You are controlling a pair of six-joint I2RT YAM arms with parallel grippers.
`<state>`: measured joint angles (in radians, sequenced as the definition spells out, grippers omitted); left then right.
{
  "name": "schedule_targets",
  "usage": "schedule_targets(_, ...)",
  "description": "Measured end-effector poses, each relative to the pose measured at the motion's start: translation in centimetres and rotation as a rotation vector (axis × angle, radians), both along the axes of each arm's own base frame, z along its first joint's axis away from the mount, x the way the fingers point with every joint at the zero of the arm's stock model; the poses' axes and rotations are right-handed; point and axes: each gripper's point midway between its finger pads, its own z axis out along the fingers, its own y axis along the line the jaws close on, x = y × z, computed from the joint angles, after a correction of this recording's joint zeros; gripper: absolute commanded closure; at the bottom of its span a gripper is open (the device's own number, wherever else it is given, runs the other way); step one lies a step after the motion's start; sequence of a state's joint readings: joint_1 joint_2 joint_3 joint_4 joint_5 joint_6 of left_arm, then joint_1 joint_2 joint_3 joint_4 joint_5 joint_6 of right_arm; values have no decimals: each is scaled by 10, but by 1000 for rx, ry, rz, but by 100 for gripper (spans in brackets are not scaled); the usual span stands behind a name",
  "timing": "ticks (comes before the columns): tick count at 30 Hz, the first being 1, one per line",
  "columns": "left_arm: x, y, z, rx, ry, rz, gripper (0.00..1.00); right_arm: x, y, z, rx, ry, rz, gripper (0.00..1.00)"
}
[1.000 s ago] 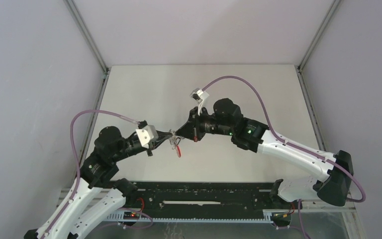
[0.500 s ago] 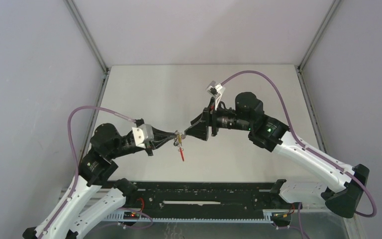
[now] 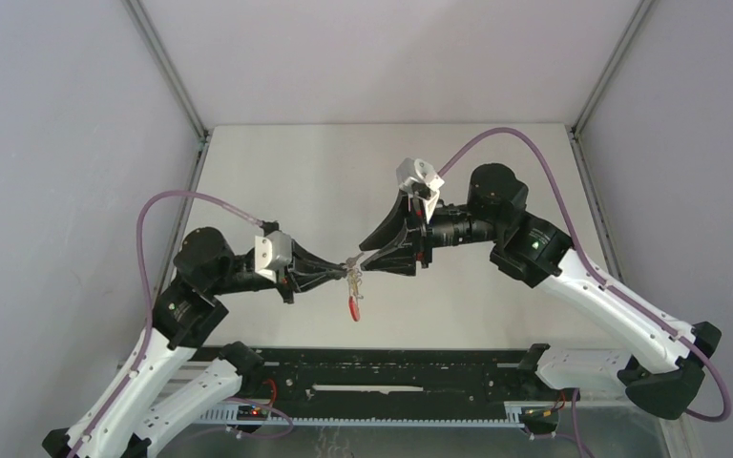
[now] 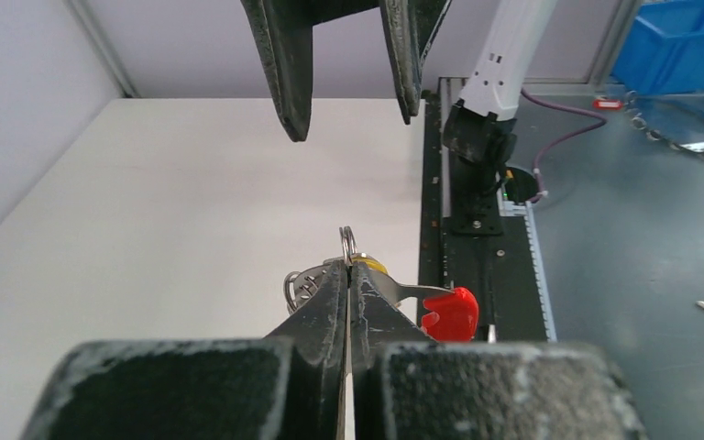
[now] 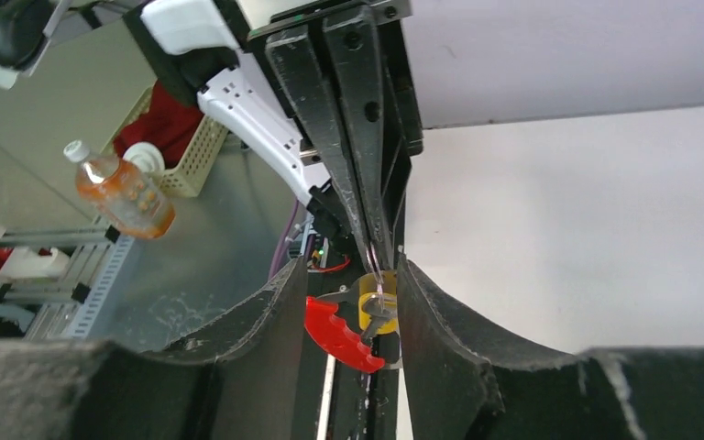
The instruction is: Put the keys on the keyring
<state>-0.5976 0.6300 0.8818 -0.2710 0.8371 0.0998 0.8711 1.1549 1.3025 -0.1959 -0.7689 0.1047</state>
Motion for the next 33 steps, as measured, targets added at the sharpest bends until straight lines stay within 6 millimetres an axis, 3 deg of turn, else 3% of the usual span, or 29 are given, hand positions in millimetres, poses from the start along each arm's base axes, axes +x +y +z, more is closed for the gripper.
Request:
schedule_targets(10,-12,-3,3,-10,56,-69,100,-20,4,-8,-8,-53,129,50)
schedule_targets(24,-18,-4,11,-27,78,-92,100,-23,18,-20,-31,-41,159,67)
schedule_targets(33,-18,-4,11,-28,81,-91,100,-25,21,-21,-32,-56,168,69)
